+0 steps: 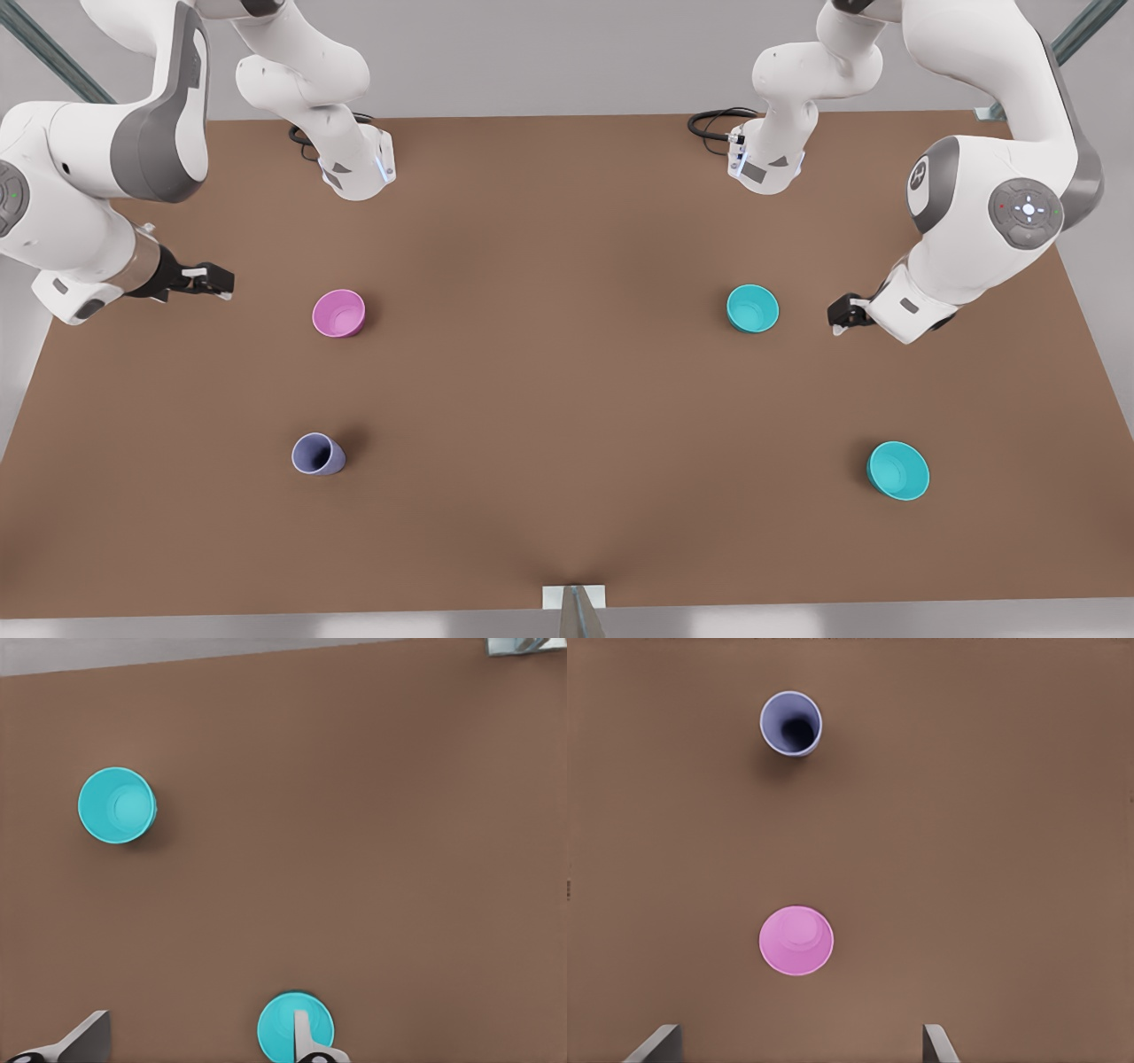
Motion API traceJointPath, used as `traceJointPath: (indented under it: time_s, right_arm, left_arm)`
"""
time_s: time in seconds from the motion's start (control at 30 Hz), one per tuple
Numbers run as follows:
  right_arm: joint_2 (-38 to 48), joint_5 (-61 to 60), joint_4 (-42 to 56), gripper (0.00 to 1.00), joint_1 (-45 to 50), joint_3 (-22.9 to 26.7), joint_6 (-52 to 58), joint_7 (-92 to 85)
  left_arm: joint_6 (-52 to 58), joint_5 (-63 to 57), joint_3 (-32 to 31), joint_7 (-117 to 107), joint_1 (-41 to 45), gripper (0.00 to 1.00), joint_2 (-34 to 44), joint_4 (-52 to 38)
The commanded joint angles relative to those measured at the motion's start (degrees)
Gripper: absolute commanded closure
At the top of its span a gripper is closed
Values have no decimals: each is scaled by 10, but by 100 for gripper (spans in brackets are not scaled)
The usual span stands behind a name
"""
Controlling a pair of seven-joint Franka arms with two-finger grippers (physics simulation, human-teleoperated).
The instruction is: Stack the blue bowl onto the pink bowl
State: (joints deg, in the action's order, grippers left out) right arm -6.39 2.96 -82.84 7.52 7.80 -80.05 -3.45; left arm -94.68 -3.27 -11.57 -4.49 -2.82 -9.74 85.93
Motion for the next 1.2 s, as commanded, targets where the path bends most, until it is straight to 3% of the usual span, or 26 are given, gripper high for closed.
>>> traceJointPath:
  time_s: [0.0,0.1,0.23,0.33,0.47,0.67,1.17]
  right_arm:
    - [0,-4,0,0,-1,2,-4,-9]
    - [-42,-14,19,0,-5,5,40,-18]
    - [-27,-24,-115,0,-11,5,32,-23]
    - [1,-38,-224,0,-36,5,-79,-26]
    - [73,-25,-425,0,-35,4,-311,-20]
    - [36,-28,-527,0,-37,5,-528,-13]
    - [-3,-58,-582,0,-80,5,-553,-9]
  left_arm:
    - [-2,0,0,-10,0,0,1,0]
    - [9,5,-1,-11,0,0,1,0]
    - [33,5,0,-10,0,0,-1,0]
    - [42,5,0,-9,-1,0,-5,0]
    - [42,5,0,-10,-8,0,-4,-1]
    - [42,4,0,-10,-8,0,-4,-1]
    - [42,2,0,-10,-9,0,-5,-5]
